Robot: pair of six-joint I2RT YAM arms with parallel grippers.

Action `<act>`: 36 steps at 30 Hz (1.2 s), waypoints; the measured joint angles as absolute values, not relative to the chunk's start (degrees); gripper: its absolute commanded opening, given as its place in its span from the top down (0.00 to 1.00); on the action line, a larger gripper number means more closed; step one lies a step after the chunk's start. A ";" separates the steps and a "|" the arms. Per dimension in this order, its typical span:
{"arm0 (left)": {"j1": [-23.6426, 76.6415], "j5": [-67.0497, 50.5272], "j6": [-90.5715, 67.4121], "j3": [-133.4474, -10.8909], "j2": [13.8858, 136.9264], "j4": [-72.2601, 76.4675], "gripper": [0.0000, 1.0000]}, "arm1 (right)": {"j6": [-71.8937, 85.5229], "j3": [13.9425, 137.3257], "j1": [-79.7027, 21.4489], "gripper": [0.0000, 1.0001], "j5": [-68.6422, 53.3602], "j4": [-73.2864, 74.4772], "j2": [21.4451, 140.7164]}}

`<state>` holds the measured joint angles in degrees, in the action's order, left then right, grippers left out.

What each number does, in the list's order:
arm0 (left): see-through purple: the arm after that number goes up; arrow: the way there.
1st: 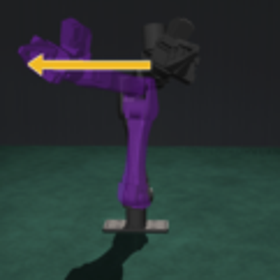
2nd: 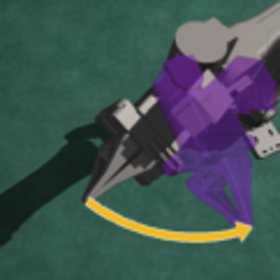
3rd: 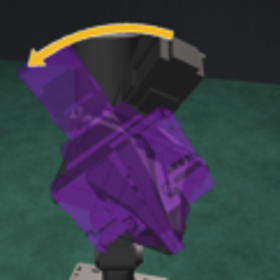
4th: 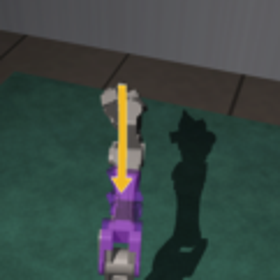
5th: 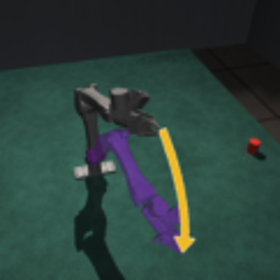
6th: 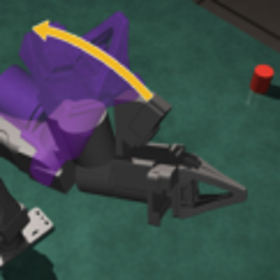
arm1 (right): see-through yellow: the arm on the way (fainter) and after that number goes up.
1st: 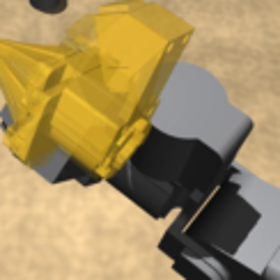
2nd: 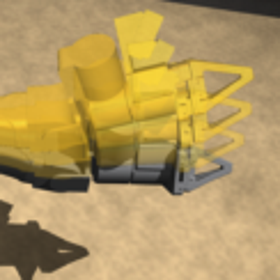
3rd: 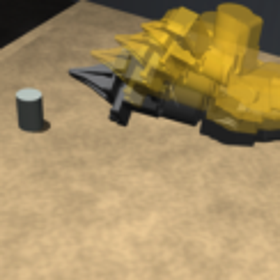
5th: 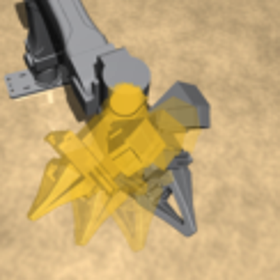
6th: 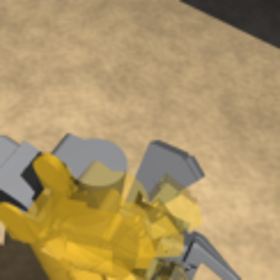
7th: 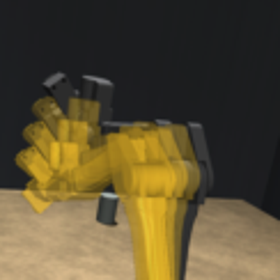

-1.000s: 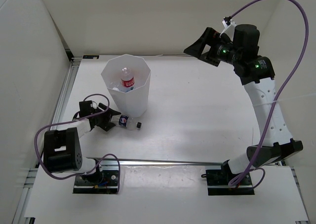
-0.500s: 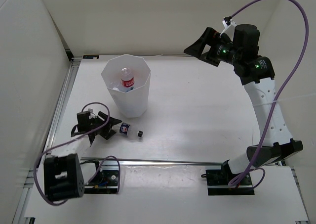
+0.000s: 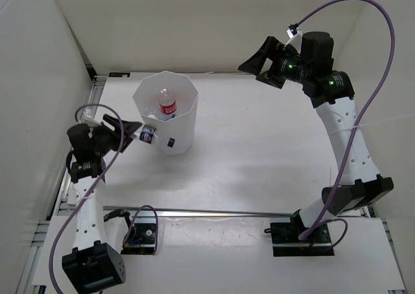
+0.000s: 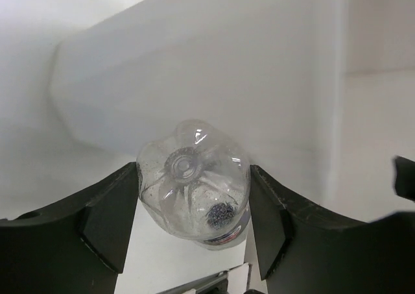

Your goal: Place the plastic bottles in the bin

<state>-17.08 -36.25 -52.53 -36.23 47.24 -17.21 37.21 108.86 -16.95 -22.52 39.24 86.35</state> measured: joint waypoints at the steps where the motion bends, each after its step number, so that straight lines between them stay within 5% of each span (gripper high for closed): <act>1: -17.08 -36.67 -52.16 -39.27 47.90 -17.39 0.58 | 37.32 108.86 -16.95 0.00 -22.61 39.27 86.43; 16: -17.10 -45.80 -49.32 -66.67 58.22 -19.03 0.58 | 39.05 105.19 -14.00 0.00 -22.87 38.96 86.19; 25: -14.83 -41.06 -47.99 -83.13 69.58 -18.81 0.54 | 39.72 105.19 -14.00 0.00 -23.38 38.85 86.17; 30: -7.53 -36.23 -45.41 -86.94 77.25 -18.20 0.28 | 40.23 105.19 -14.00 0.00 -23.70 38.85 86.17; 32: -5.28 -33.39 -44.62 -85.78 78.35 -18.37 0.03 | 40.34 105.19 -14.00 0.00 -23.66 38.87 86.11; 36: -3.90 -28.36 -43.77 -82.32 78.15 -19.66 0.00 | 40.36 104.68 -13.21 0.00 -23.44 38.57 85.14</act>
<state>-3.90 -28.36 -43.77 -82.32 78.15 -19.66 40.36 104.68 -13.21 -23.44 38.57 85.14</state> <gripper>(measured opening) 0.997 0.998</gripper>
